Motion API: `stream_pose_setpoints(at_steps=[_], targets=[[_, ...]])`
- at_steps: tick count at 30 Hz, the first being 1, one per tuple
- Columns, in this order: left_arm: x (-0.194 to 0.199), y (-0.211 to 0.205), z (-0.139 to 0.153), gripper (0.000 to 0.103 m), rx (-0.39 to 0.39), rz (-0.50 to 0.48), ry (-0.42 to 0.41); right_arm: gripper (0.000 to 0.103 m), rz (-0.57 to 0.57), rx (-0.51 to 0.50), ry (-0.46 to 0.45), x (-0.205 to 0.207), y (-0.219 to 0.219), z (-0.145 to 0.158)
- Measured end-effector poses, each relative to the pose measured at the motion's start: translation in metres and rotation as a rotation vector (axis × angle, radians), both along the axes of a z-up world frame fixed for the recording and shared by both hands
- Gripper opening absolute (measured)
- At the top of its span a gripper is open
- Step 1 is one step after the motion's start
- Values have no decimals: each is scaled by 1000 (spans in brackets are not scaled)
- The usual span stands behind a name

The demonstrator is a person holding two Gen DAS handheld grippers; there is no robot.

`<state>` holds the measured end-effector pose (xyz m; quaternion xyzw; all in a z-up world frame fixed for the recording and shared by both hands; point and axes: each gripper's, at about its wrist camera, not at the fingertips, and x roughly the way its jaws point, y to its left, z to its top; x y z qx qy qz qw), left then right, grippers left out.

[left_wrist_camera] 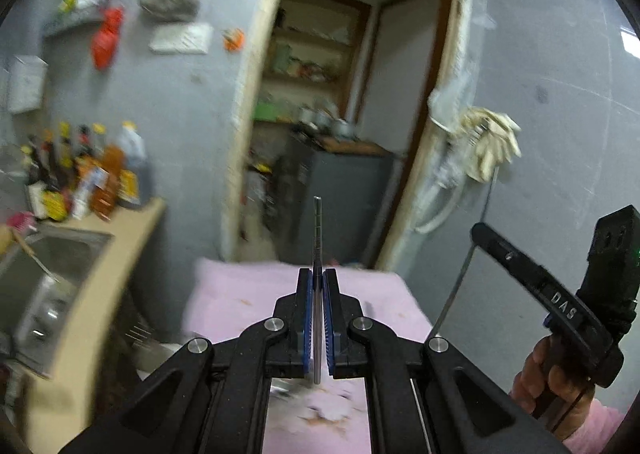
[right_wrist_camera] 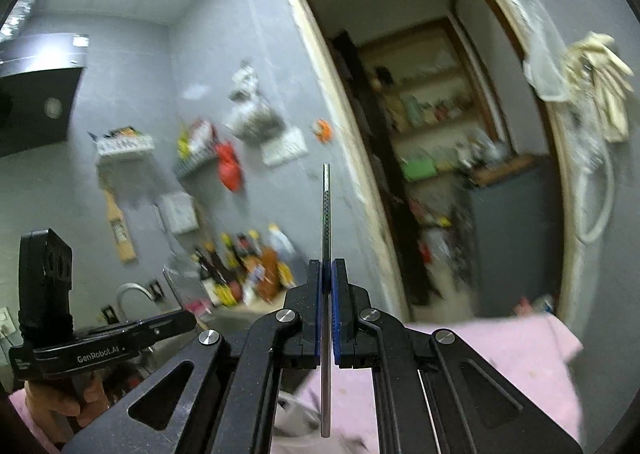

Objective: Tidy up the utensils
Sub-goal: 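Carry the teal-handled utensil and metal rod over the white caddy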

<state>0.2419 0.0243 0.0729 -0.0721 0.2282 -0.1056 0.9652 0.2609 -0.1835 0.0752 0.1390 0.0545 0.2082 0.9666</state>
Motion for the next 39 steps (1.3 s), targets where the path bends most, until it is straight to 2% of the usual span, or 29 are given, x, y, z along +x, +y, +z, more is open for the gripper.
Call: stream_pose_setpoints(at_steps=[3, 6, 11, 14, 20, 31, 36, 38, 39], targets=[[-2, 30, 14, 5, 44, 68, -41, 4, 16, -17, -60, 5, 32, 6], [1, 55, 16, 5, 87, 130, -53, 4, 23, -36, -70, 10, 59, 0], [10, 89, -10, 5, 56, 183, -21, 4, -11, -118, -55, 16, 92, -28], [19, 96, -29, 5, 43, 191, -6, 4, -36, -166, -32, 23, 104, -49], [25, 89, -56, 5, 38, 164, 21, 4, -66, -228, 2, 29, 113, -72], [27, 76, -88, 5, 75, 137, 50, 4, -69, -239, 71, 32, 110, -92], [34, 68, -105, 6, 91, 94, 140, 4, -56, -232, 115, 30, 105, -97], [36, 70, -110, 6, 72, 94, 183, 9, -66, -227, 119, 29, 102, -95], [36, 71, -111, 6, 55, 94, 195, 18, -69, -219, 119, 27, 98, -93]])
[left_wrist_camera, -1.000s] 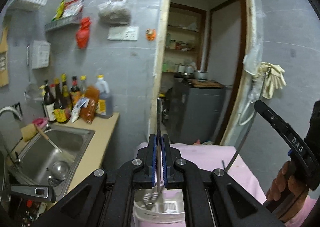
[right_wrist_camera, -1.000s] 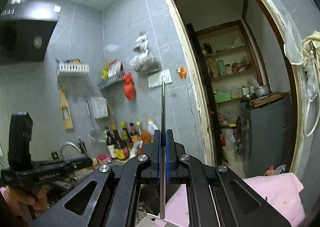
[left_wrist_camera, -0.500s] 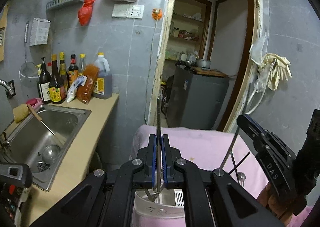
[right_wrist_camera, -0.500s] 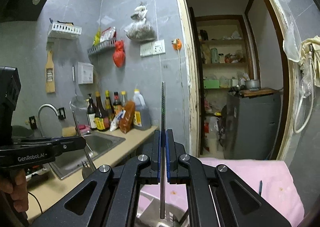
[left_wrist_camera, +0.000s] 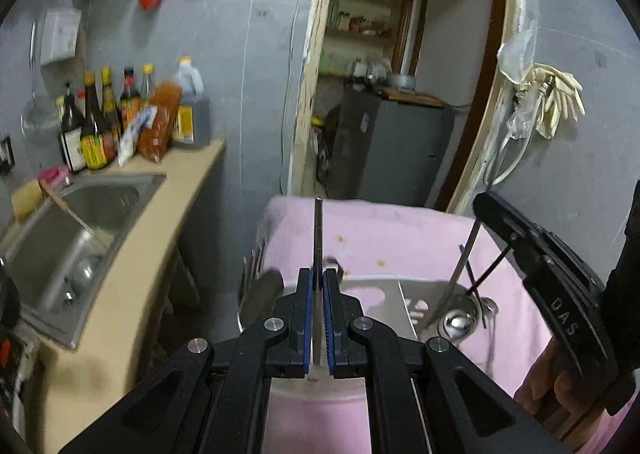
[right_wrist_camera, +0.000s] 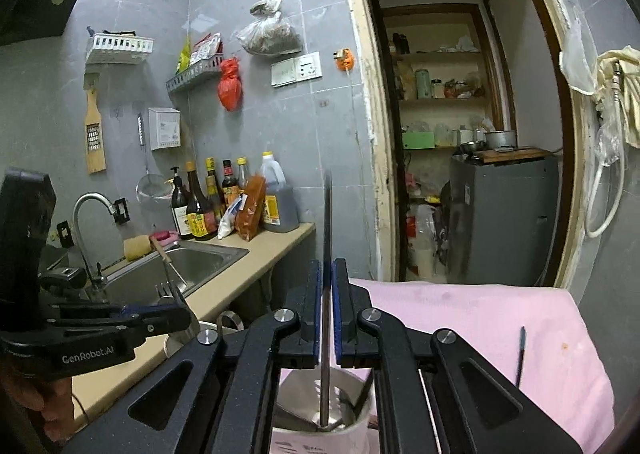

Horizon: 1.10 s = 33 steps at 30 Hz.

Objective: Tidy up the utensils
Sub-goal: 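Carry the teal-handled utensil and metal rod over the white caddy, then open both tools to release the utensils into the caddy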

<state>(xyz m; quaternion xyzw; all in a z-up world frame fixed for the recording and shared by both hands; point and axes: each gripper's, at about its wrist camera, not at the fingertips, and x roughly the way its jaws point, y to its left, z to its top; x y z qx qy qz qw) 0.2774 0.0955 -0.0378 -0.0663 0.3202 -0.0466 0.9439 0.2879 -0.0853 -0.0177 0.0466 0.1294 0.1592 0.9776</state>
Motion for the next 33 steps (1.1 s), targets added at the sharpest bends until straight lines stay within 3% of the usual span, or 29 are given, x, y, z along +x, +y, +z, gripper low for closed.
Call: stream_pose_setpoints(at_steps=[2, 5, 7, 10, 15, 17, 23, 33], targets=[[-1, 4, 0, 6, -38, 11, 17, 32, 6, 35, -7, -4, -7, 7], [-2, 5, 2, 11, -35, 22, 24, 33, 6, 46, -20, -11, -16, 21], [-4, 2, 7, 20, -23, 27, 21, 40, -14, 44, -32, -17, -24, 31], [-10, -2, 20, 36, -25, 38, -9, 62, -47, 68, -49, -27, -40, 46], [-20, -20, 43, 69, 0, 57, -72, 94, -113, 96, -54, -41, -69, 63], [-22, -29, 51, 81, 19, 62, -91, 102, -153, 102, -52, -47, -84, 66], [-30, -64, 65, 97, 70, 73, -147, 102, -254, 69, -50, -59, -120, 70], [-42, -115, 73, 102, 85, 82, -219, 102, -321, -14, -82, -93, -168, 76]])
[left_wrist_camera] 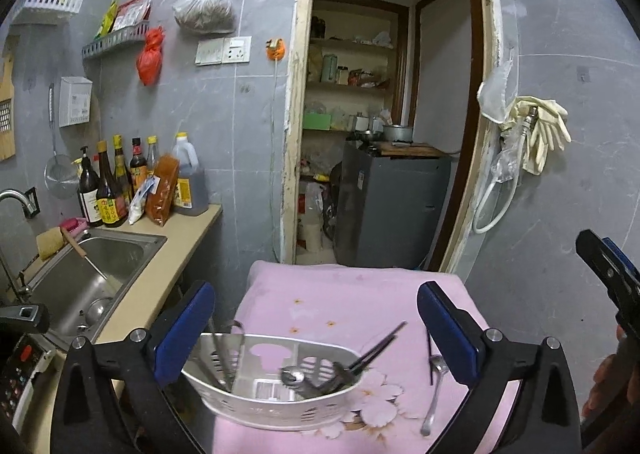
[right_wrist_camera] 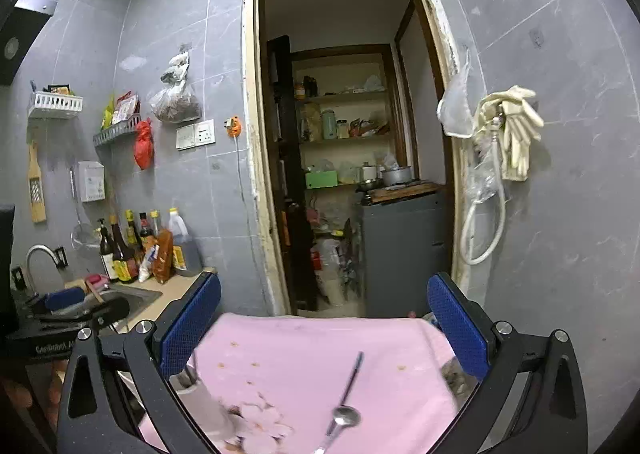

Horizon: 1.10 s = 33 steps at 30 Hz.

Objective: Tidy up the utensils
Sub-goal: 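Open both tools to release the utensils into the caddy, then move both tools back over the last spoon and teal-handled utensil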

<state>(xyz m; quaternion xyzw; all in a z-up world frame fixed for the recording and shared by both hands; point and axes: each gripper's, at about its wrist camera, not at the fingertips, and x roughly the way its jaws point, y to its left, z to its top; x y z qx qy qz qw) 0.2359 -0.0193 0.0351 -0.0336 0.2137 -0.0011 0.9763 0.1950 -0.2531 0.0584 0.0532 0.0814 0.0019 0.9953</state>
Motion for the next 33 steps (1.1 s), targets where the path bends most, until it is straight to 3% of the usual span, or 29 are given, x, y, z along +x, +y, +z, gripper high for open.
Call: stream_pose_setpoints(at_steps=[13, 33], targets=[[-18, -60, -14, 102, -15, -92, 14, 102, -83, -27, 75, -31, -62, -20], [-22, -114, -69, 102, -22, -149, 132, 102, -71, -51, 270, -12, -104, -97]])
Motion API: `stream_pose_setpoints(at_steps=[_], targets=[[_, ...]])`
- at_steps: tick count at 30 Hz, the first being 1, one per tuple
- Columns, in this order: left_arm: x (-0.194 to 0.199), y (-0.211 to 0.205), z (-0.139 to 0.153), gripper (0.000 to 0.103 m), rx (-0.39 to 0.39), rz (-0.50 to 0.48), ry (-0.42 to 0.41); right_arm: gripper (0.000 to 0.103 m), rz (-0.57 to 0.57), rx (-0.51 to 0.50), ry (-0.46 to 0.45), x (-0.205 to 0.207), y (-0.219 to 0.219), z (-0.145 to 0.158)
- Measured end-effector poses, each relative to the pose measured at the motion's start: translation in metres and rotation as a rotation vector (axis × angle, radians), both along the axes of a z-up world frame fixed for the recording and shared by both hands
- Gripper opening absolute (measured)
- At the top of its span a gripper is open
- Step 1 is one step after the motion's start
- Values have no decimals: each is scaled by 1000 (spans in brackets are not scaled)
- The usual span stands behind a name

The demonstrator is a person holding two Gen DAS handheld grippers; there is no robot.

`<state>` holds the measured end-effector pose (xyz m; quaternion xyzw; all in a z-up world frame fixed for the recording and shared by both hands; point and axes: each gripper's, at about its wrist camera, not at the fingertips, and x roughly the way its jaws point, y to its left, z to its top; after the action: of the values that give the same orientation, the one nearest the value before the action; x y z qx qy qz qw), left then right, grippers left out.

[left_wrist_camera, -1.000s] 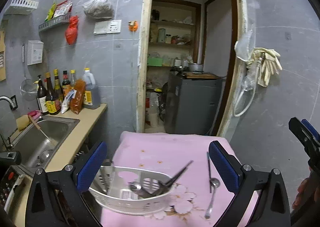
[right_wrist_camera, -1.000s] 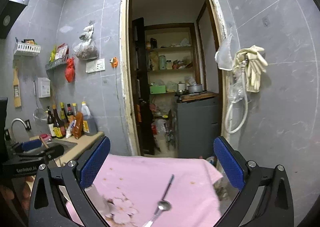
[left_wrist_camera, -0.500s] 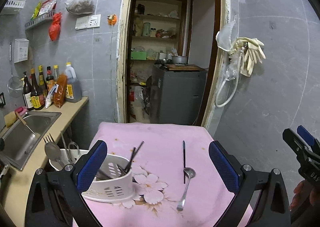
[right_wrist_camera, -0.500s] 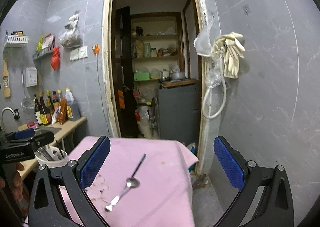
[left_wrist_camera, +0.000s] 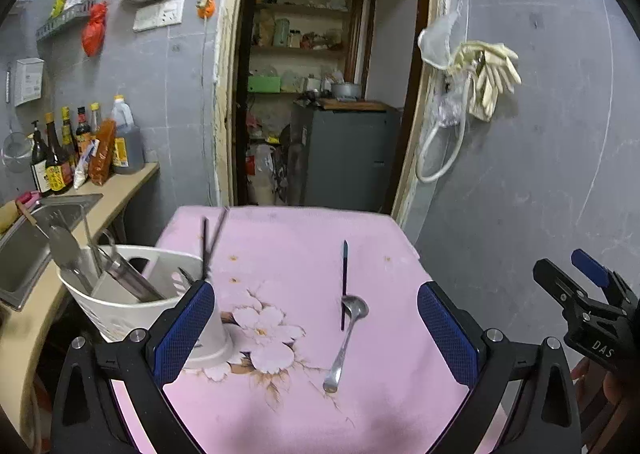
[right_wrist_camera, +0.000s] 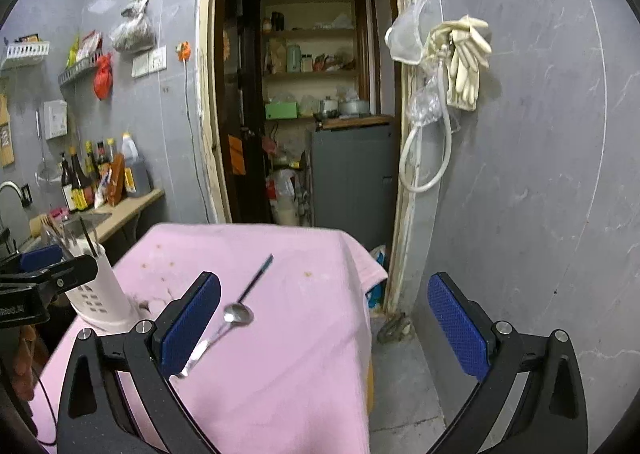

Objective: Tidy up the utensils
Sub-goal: 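Move both tools back over the last spoon and teal-handled utensil, then grasp the teal-handled utensil with the left tool while the right tool grasps the silver spoon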

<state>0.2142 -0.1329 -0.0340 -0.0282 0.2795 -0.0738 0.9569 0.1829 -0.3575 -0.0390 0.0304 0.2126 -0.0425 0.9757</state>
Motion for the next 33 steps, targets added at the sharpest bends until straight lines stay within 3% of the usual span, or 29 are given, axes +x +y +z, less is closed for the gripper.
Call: stream_pose_setpoints(at_steps=[12, 22, 33], targets=[[45, -8, -40, 102, -83, -85, 122, 102, 7, 33, 125, 27, -12, -51], [94, -24, -65, 98, -6, -92, 172, 102, -1, 50, 201, 48, -1, -80], [162, -22, -90, 98, -29, -93, 261, 102, 22, 55, 263, 78, 28, -107]])
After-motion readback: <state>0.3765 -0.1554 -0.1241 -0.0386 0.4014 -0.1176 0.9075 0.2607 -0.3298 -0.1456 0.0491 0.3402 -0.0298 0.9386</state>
